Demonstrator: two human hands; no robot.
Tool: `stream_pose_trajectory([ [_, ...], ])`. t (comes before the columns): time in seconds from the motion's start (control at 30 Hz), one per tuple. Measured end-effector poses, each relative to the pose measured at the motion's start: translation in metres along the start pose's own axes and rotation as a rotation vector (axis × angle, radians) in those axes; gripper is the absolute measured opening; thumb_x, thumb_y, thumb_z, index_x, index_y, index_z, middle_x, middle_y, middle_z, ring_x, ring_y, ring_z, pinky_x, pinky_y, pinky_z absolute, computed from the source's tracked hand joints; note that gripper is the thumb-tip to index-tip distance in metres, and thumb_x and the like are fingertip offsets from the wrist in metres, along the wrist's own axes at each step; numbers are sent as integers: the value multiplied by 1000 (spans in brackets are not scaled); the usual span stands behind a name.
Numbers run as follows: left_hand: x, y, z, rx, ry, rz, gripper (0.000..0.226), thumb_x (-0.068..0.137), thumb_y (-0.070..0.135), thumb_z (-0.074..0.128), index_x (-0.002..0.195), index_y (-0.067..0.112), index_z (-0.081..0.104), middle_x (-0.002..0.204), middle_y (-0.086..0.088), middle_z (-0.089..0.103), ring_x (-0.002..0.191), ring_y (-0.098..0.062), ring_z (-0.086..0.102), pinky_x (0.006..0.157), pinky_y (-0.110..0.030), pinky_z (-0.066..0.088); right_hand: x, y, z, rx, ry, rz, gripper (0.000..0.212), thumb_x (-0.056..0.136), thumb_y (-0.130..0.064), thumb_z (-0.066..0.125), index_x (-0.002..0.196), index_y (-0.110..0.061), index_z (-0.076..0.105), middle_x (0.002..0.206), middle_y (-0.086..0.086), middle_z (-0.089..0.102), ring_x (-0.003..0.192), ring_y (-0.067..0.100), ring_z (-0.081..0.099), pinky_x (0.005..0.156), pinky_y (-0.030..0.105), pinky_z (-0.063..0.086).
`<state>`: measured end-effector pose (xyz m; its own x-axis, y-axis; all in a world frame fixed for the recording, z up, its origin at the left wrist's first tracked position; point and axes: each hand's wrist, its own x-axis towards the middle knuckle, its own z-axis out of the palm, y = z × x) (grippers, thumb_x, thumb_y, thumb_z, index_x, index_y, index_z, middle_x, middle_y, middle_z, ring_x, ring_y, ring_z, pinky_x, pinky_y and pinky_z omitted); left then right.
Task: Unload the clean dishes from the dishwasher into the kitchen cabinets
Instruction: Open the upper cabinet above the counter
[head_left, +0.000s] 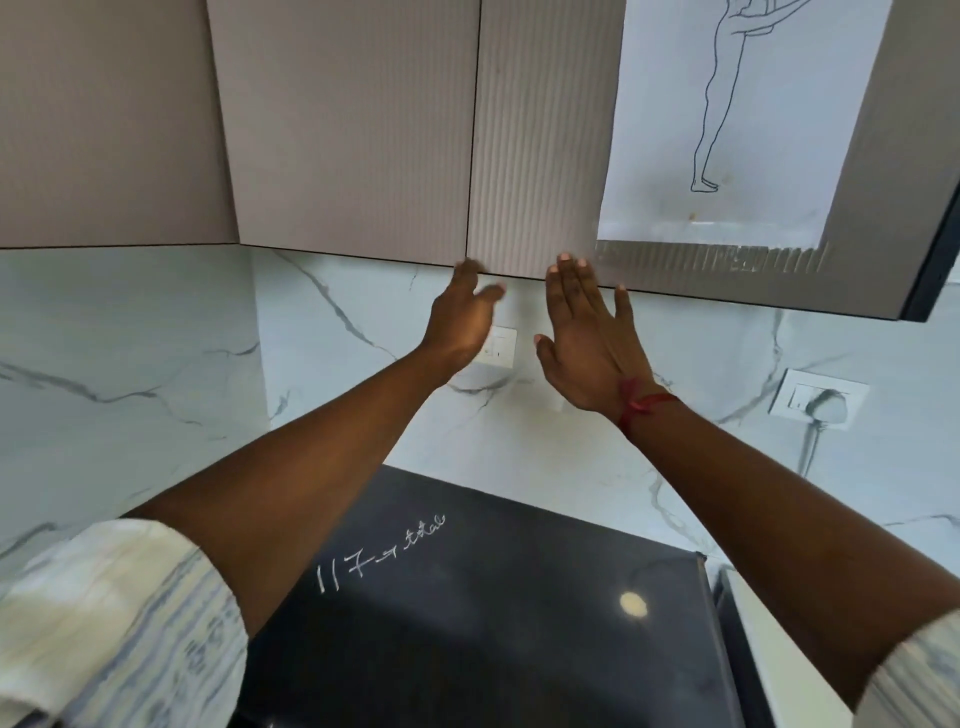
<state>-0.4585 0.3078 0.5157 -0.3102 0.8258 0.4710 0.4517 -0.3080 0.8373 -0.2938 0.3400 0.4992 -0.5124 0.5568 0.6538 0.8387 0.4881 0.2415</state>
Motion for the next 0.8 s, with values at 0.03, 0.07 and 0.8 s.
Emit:
stream_pose_trajectory([
  [0.03,5,-6,-1,306,14,178,60,98,24,51,152,13,27,161,-8,20,147,-24,24,119,-40,25,3,-2,1,-26,3,-8,72,97,-34,37,155,-5,4,163,13,0,151,26,-1,117,59,13],
  [0.07,11,-12,-1,542,18,353,65,96,21,52,154,12,21,163,-8,14,149,-24,18,119,-40,25,7,-4,3,-55,6,-18,71,96,-30,38,155,-5,7,163,13,4,151,26,3,117,58,15],
  [0.8,114,-43,-7,1189,184,1113,63,102,17,36,152,-2,1,160,-23,6,149,-39,6,121,-51,11,72,-1,20,-447,215,-45,53,98,-6,19,150,3,21,157,23,22,146,39,18,114,59,23],
])
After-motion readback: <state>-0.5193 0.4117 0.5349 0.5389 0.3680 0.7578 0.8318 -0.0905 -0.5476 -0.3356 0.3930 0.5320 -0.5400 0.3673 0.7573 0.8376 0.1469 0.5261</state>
